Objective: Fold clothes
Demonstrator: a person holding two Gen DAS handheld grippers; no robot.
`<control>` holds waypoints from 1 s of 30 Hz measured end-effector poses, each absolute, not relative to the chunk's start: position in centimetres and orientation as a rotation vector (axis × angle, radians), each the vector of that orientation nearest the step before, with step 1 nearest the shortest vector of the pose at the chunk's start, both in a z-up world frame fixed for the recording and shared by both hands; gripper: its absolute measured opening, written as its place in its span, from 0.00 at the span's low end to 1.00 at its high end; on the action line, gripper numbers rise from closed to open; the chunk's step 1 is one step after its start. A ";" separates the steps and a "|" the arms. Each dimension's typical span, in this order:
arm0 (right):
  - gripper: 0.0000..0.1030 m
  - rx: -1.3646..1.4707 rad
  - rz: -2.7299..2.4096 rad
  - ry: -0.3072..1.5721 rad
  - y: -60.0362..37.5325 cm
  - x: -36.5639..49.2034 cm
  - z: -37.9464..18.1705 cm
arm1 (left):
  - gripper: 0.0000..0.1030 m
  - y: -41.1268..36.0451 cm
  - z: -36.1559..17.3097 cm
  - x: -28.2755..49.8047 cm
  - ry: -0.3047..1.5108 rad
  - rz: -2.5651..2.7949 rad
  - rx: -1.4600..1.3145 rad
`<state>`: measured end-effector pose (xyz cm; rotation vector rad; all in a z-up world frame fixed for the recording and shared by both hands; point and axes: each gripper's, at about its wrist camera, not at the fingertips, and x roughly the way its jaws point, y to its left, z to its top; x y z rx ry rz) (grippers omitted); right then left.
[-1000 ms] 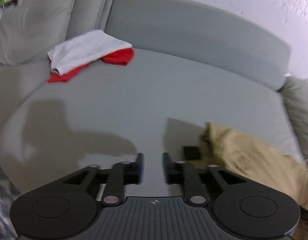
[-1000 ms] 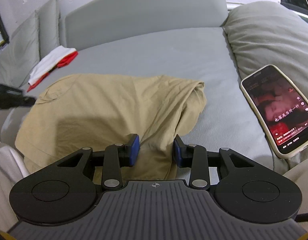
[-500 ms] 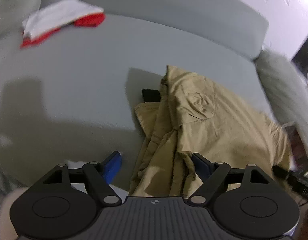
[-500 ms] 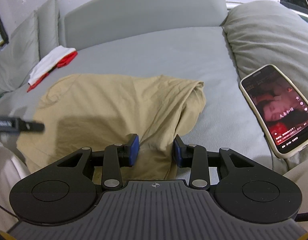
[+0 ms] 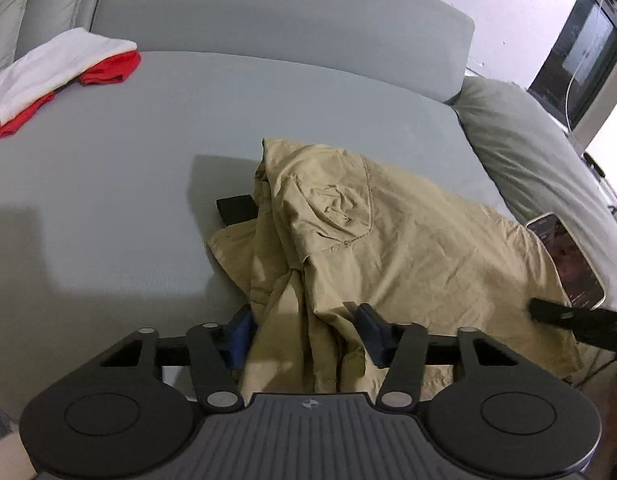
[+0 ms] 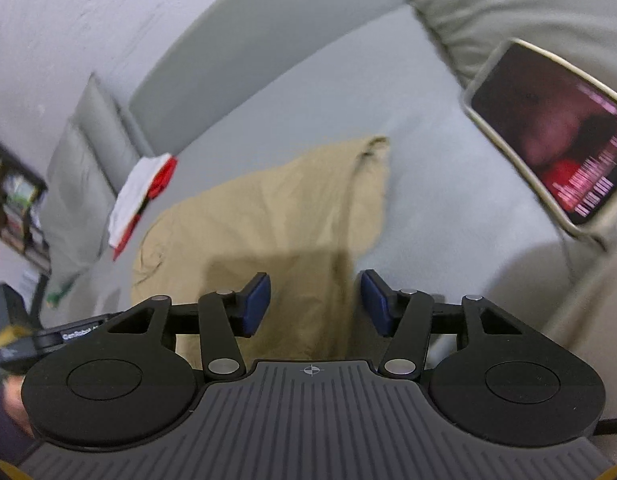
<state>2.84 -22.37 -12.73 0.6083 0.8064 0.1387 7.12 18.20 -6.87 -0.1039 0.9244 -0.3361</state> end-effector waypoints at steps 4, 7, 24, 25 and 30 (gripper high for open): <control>0.08 0.487 0.126 0.847 -20.0 4.6 -12.3 | 0.25 17.5 -5.5 5.1 0.891 -0.317 -0.064; 0.06 0.342 0.106 0.821 -18.6 6.2 -9.9 | 0.19 17.1 -4.5 4.3 0.877 -0.325 -0.120; 0.52 0.268 -0.019 0.800 -18.4 10.5 -6.6 | 0.24 14.6 -7.3 3.1 0.951 -0.239 -0.320; 0.52 0.338 -0.020 0.788 -19.2 9.1 -6.1 | 0.24 14.6 -7.3 3.3 0.950 -0.240 -0.320; 0.56 0.824 0.091 0.867 -23.0 3.4 -7.4 | 0.25 15.2 -7.5 3.7 0.961 -0.242 -0.372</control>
